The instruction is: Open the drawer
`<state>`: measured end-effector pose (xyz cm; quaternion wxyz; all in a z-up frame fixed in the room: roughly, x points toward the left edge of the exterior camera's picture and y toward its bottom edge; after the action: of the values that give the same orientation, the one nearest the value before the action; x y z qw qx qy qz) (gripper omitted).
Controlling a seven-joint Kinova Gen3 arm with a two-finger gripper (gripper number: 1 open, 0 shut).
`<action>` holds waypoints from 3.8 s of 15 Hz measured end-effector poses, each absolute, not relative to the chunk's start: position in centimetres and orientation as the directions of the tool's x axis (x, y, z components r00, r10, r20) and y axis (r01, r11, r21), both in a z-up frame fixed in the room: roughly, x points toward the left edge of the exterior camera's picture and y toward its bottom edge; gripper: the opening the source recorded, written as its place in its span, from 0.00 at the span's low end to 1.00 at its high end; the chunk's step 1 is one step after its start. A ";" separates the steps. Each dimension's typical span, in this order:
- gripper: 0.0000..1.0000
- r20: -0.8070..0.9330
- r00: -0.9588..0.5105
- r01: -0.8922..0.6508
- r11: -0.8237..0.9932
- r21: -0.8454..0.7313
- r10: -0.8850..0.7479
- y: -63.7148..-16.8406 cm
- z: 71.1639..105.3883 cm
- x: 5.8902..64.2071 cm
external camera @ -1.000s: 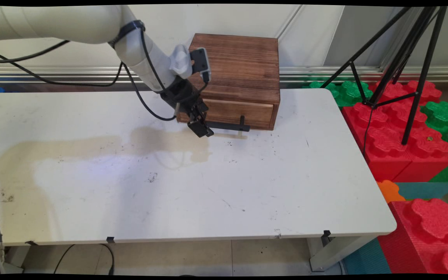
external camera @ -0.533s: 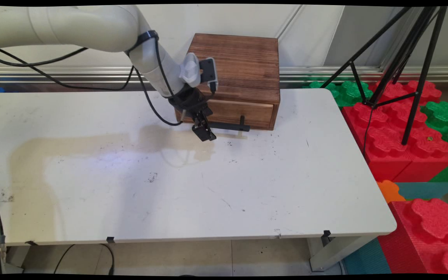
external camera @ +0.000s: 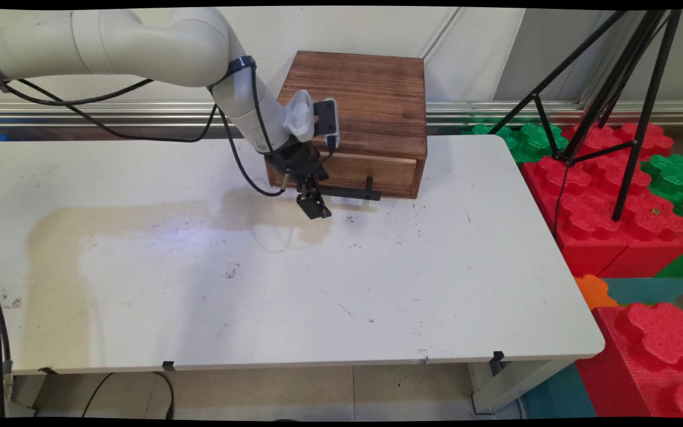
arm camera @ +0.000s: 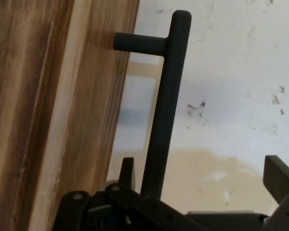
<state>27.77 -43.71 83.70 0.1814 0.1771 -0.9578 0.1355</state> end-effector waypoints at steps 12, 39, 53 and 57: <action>1.00 0.348 -0.909 -0.308 0.931 -0.197 -0.228 -44.0 82.3 26.8; 1.00 0.356 -0.919 -0.228 0.966 -0.123 -0.172 -38.9 82.2 24.4; 1.00 0.367 -0.916 -0.199 0.978 -0.067 -0.161 -34.8 82.2 23.5; 1.00 0.372 -0.914 -0.194 0.980 -0.049 -0.162 -33.5 82.2 23.1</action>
<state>23.06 -33.50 82.20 0.1865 0.0910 -0.9773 0.0423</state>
